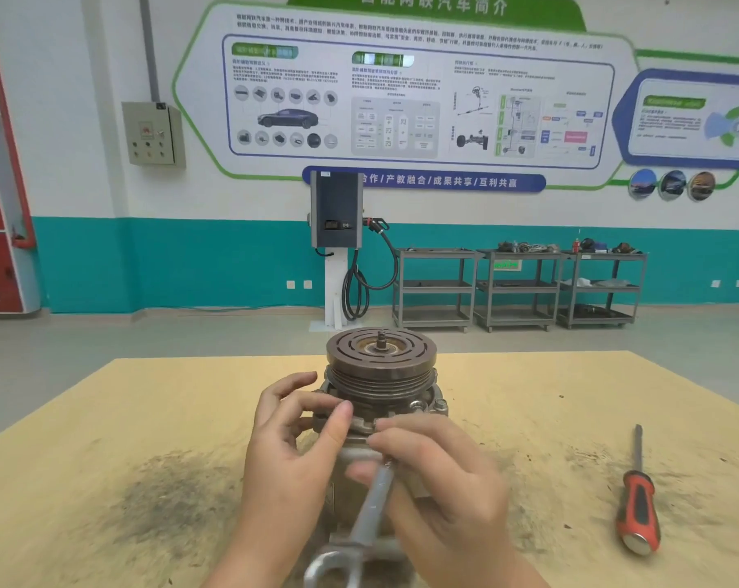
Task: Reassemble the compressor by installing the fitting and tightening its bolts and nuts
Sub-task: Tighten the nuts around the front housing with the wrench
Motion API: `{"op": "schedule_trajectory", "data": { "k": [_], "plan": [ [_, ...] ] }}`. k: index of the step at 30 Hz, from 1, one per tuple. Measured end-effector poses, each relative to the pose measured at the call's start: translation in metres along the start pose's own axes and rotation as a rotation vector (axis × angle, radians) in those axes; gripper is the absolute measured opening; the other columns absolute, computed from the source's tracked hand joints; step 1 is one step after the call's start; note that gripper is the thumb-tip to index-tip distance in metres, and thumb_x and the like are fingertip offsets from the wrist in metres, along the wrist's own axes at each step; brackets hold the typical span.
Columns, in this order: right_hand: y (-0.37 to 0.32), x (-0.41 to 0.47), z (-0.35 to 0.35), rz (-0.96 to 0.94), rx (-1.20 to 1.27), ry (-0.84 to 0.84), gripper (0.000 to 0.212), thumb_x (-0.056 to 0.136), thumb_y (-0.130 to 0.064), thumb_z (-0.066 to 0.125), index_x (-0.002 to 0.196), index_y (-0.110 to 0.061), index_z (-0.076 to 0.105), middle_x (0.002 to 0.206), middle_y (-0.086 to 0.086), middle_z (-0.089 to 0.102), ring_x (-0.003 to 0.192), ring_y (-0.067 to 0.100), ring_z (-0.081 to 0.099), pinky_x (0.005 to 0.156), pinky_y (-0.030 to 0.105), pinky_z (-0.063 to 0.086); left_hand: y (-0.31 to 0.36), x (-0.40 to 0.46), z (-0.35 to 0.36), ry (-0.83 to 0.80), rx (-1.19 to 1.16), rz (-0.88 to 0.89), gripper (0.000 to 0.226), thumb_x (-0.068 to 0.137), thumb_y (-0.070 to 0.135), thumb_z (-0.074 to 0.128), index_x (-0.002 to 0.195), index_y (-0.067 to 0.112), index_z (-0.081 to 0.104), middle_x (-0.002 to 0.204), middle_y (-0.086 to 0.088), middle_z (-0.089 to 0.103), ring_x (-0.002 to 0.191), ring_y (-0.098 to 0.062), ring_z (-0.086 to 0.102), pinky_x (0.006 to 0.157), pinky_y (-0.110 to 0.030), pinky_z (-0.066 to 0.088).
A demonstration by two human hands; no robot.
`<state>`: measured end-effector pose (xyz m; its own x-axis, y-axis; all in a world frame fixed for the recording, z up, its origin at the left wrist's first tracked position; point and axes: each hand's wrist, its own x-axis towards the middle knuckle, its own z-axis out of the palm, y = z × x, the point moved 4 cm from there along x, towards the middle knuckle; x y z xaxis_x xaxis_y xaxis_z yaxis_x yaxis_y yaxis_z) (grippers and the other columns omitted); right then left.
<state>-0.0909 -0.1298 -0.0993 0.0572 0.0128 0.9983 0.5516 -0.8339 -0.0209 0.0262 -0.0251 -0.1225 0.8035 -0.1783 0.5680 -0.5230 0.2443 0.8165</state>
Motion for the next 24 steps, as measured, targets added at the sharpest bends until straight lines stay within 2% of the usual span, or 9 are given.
{"op": "schedule_trajectory", "data": {
  "k": [2,4,6,8,10,13,18,21,24],
  "plan": [
    [0.001,0.0,0.001,-0.002,0.01,-0.035,0.019,0.081,-0.009,0.075,0.096,-0.013,0.064,0.091,0.006,0.068,0.081,0.015,0.066,0.068,0.028,0.055,0.0,0.0,-0.001,-0.022,0.01,0.02,0.009,0.084,0.036,0.071,0.077,0.032,0.075,0.113,0.024,0.055,0.106,-0.018,0.064,0.091,-0.044,0.052],
    [0.001,0.007,-0.006,0.059,0.108,0.017,0.014,0.096,-0.023,0.06,0.101,-0.011,0.061,0.093,0.006,0.067,0.08,0.014,0.066,0.071,0.023,0.053,0.003,-0.001,-0.001,-0.02,0.038,0.047,0.014,0.087,0.04,0.065,0.081,0.034,0.076,0.113,0.025,0.056,0.112,-0.001,0.058,0.09,-0.025,0.048],
    [0.008,0.015,-0.017,0.208,0.299,0.179,0.021,0.102,-0.032,0.047,0.105,-0.013,0.056,0.087,0.005,0.066,0.071,0.011,0.064,0.068,0.019,0.051,0.005,-0.002,-0.001,0.004,0.024,0.04,0.021,0.089,0.044,0.061,0.083,0.031,0.076,0.113,0.023,0.057,0.111,0.006,0.056,0.083,-0.009,0.044],
    [0.021,0.019,-0.028,0.413,0.44,0.376,0.009,0.104,-0.027,0.04,0.106,-0.026,0.049,0.079,0.003,0.066,0.058,0.015,0.061,0.059,0.02,0.049,0.004,-0.002,-0.001,0.047,-0.001,0.029,0.024,0.086,0.039,0.055,0.085,0.026,0.074,0.11,0.021,0.059,0.107,0.005,0.057,0.079,-0.004,0.043],
    [0.037,0.016,-0.034,0.668,0.549,0.515,0.016,0.103,-0.014,0.035,0.101,-0.025,0.047,0.071,0.004,0.065,0.05,0.018,0.057,0.052,0.021,0.046,0.001,-0.001,-0.002,0.074,-0.015,0.011,0.015,0.092,0.026,0.056,0.091,0.028,0.07,0.108,0.02,0.062,0.105,0.0,0.06,0.079,-0.007,0.045],
    [0.057,0.008,-0.035,0.947,0.695,0.604,0.022,0.103,-0.004,0.031,0.096,-0.018,0.047,0.061,0.005,0.062,0.042,0.017,0.05,0.044,0.02,0.04,-0.006,0.0,-0.003,0.106,-0.03,-0.028,0.016,0.095,0.018,0.059,0.102,0.03,0.066,0.106,0.005,0.068,0.099,-0.01,0.065,0.076,-0.012,0.049],
    [0.072,0.003,-0.023,1.169,0.91,0.535,0.018,0.102,-0.002,0.032,0.096,-0.012,0.046,0.06,0.008,0.06,0.04,0.016,0.047,0.041,0.02,0.04,-0.008,0.006,-0.008,0.154,-0.079,-0.081,0.006,0.084,0.017,0.071,0.089,0.02,0.073,0.109,0.004,0.067,0.095,0.002,0.066,0.077,-0.012,0.051],
    [0.078,0.003,-0.022,1.239,0.959,0.483,0.016,0.101,-0.003,0.032,0.097,-0.01,0.046,0.059,0.008,0.058,0.039,0.016,0.046,0.039,0.021,0.04,-0.011,0.01,-0.012,0.136,-0.087,-0.12,0.008,0.085,0.02,0.071,0.082,0.024,0.078,0.11,0.013,0.067,0.102,0.005,0.062,0.087,-0.02,0.048],
    [0.067,0.003,-0.024,1.016,0.79,0.488,0.015,0.104,-0.01,0.034,0.097,-0.012,0.047,0.063,0.009,0.061,0.041,0.019,0.052,0.042,0.021,0.042,-0.012,0.01,-0.012,0.096,-0.061,-0.141,0.014,0.089,0.025,0.065,0.087,0.026,0.079,0.111,0.016,0.067,0.109,-0.001,0.061,0.097,-0.03,0.047]
  ]
}}
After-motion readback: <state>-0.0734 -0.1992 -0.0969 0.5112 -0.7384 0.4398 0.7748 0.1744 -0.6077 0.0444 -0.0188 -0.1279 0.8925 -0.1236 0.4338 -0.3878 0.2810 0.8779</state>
